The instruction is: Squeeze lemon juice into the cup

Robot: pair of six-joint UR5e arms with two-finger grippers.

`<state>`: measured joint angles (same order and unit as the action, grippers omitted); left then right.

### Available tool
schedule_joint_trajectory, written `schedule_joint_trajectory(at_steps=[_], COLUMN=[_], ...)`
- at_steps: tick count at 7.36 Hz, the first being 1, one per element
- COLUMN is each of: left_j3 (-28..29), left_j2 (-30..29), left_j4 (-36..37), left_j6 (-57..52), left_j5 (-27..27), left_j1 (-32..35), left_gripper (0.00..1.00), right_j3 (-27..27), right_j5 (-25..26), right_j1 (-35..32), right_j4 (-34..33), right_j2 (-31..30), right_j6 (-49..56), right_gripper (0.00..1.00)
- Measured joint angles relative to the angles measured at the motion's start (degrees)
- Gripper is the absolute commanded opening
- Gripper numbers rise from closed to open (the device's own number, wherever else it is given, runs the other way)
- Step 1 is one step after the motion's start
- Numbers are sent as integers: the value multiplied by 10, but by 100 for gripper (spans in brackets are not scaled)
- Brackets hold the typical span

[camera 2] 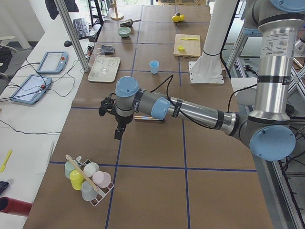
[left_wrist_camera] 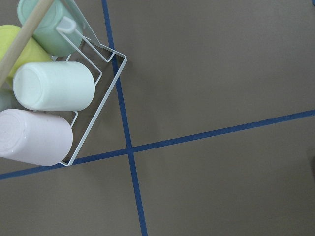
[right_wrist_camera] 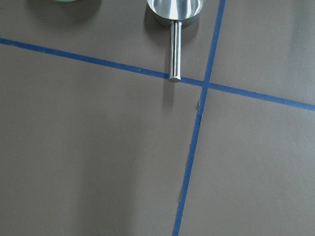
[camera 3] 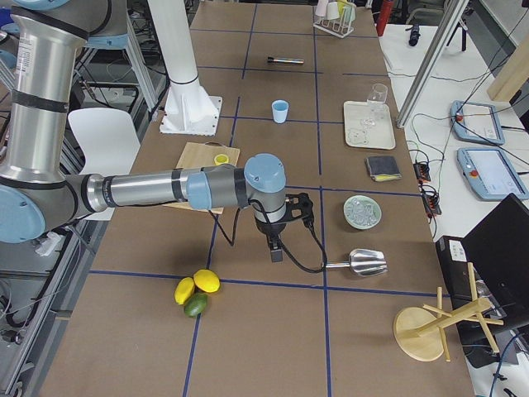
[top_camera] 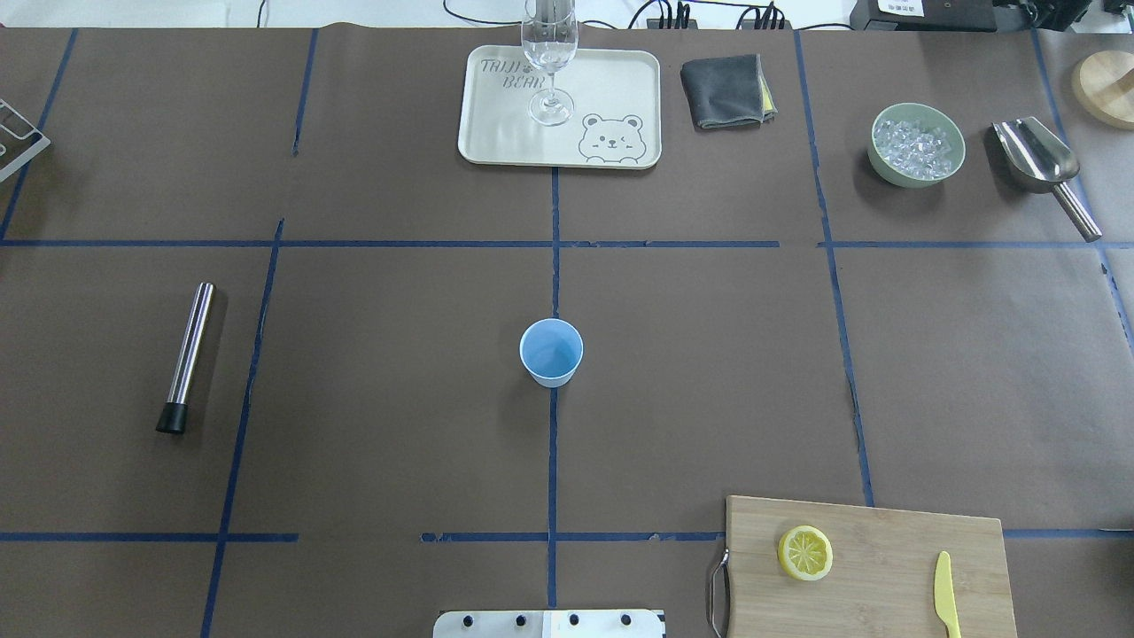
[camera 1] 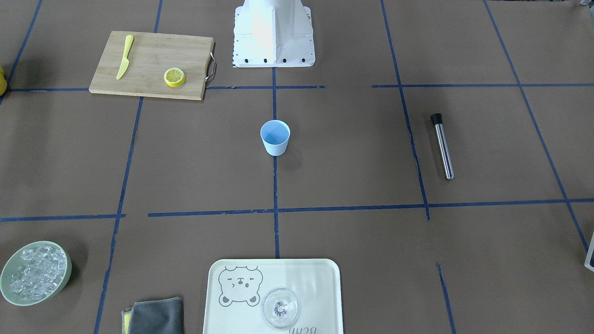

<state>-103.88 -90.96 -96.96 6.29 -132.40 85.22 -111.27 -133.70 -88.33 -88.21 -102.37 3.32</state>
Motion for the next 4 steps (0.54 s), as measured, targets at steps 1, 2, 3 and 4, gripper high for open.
schedule_joint_trajectory(at_steps=[1, 2, 3, 4], left_j3=[0, 1, 1, 3], left_j2=[-2, -2, -1, 3], left_j4=[0, 1, 1, 8], left_j6=[-1, -3, -9, -41], left_j5=[0, 1, 2, 2], left_j1=[0, 0, 0, 0], left_gripper=[100, 100, 100, 100], right_j3=[1, -1, -6, -10], right_j5=[-6, -12, -17, -17], right_j1=[0, 0, 5, 23], right_j4=[13, 26, 51, 93], right_j2=[2, 2, 2, 2], right_j6=[-2, -4, -15, -51], right_gripper=[100, 100, 100, 100])
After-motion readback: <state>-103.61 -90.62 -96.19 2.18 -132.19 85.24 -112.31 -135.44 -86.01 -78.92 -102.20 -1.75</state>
